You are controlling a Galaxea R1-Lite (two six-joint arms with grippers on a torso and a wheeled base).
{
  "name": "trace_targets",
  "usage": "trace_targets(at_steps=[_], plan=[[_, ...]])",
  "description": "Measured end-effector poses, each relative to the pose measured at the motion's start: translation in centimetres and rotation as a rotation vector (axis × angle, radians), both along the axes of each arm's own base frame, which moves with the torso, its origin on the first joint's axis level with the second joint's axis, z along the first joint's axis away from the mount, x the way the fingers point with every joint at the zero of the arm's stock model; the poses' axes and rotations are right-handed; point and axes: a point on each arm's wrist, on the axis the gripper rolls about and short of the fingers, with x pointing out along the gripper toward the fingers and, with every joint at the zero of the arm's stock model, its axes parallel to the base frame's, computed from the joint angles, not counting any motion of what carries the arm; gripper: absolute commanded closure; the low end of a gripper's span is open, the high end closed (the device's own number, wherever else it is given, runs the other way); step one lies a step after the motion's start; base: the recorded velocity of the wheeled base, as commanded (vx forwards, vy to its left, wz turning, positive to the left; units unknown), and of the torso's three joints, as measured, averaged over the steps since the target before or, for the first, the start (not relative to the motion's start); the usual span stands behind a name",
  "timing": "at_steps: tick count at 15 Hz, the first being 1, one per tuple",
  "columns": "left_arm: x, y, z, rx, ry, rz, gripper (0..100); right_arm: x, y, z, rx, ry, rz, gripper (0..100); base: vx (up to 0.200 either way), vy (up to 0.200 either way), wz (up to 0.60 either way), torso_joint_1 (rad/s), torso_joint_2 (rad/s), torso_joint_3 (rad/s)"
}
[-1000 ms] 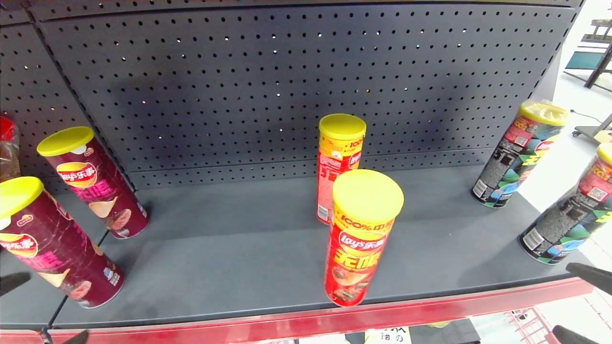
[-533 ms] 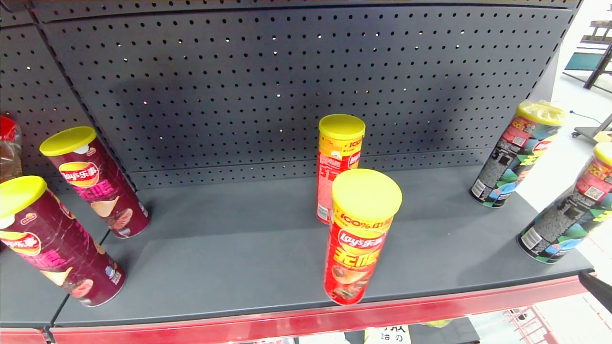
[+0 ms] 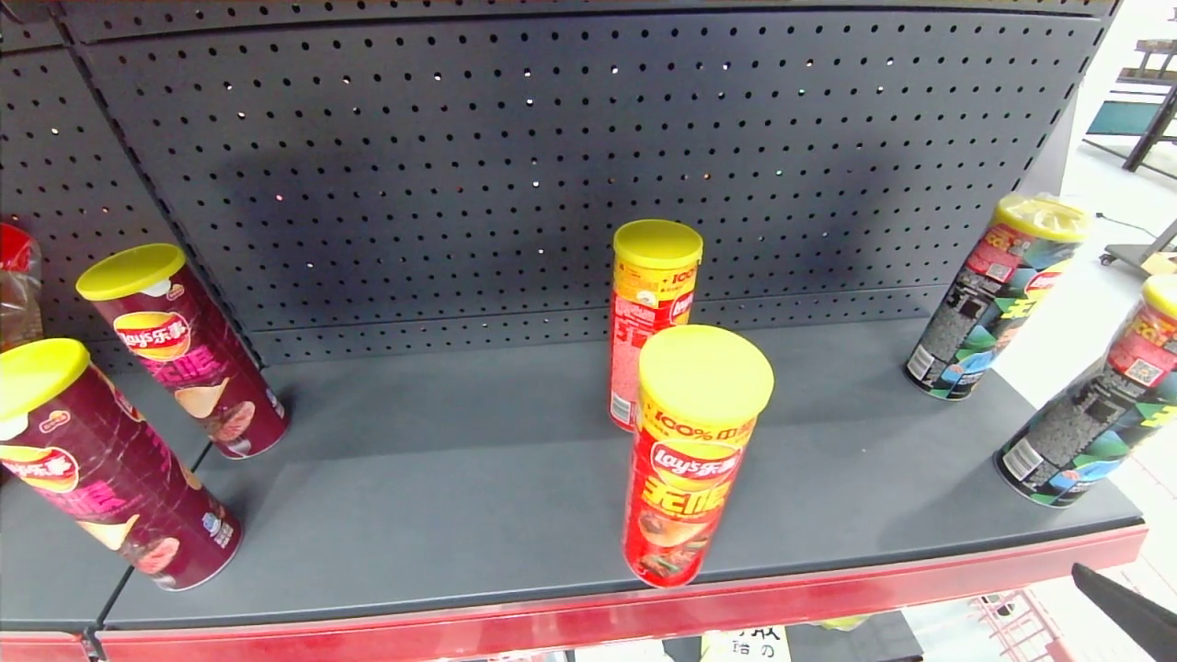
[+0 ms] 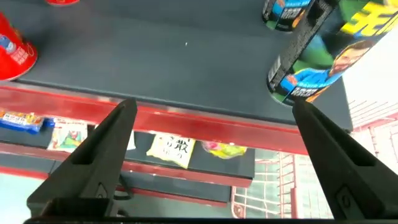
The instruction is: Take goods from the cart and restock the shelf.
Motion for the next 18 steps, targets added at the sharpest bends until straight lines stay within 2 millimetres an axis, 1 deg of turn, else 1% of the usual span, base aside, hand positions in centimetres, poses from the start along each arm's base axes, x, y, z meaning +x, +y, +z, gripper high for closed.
trace_targets(at_steps=[1,2,3,5,6,7,8,10,15,18], plan=[[0.3,-0.3,0.0,-0.014,0.007,0.007,0,0.0,0.0,0.1,0.005,-0.006,0.001,0,0.0,0.0,0.0,0.0,0.0,0.0],[0.5,-0.5,0.0,-0.036,-0.013,-0.026,0,0.1,0.0,0.6,0.024,-0.023,0.001,0,0.0,0.0,0.0,0.0,0.0,0.0],[0.7,-0.7,-0.3,-0.066,-0.068,-0.102,0,0.1,0.1,0.8,0.043,-0.027,0.008,0,0.0,0.0,0.0,0.0,0.0,0.0],[1.7,-1.2,-0.3,-0.087,-0.306,-0.331,0,0.1,0.1,1.2,0.054,-0.038,0.036,0,0.0,0.0,0.0,0.0,0.0,0.0],[2.5,-1.6,-1.4,-0.054,-0.351,-0.507,0,0.2,0.1,1.4,0.047,-0.042,0.044,0,0.0,0.0,0.0,0.0,0.0,0.0],[2.9,-1.9,-2.6,-0.026,-0.358,-0.627,0,0.3,0.1,1.5,0.038,-0.045,0.048,0,0.0,0.0,0.0,0.0,0.0,0.0],[3.1,-1.9,-3.7,-0.013,-0.332,-0.664,0,0.4,0.1,1.5,0.035,-0.045,0.049,0,0.0,0.0,0.0,0.0,0.0,0.0],[3.2,-1.8,-4.5,-0.001,-0.333,-0.556,0,0.3,0.1,1.4,0.034,-0.043,0.048,0,0.0,0.0,0.0,0.0,0.0,0.0],[2.9,-1.8,-4.8,-0.012,-0.384,-0.518,0,0.0,0.1,1.0,0.028,-0.044,0.048,0,0.0,0.0,0.0,0.0,0.0,0.0],[2.8,-1.8,-4.8,-0.007,-0.389,-0.519,0,-0.1,0.1,0.6,0.029,-0.035,0.047,0,0.0,0.0,0.6,0.002,0.0,0.004]])
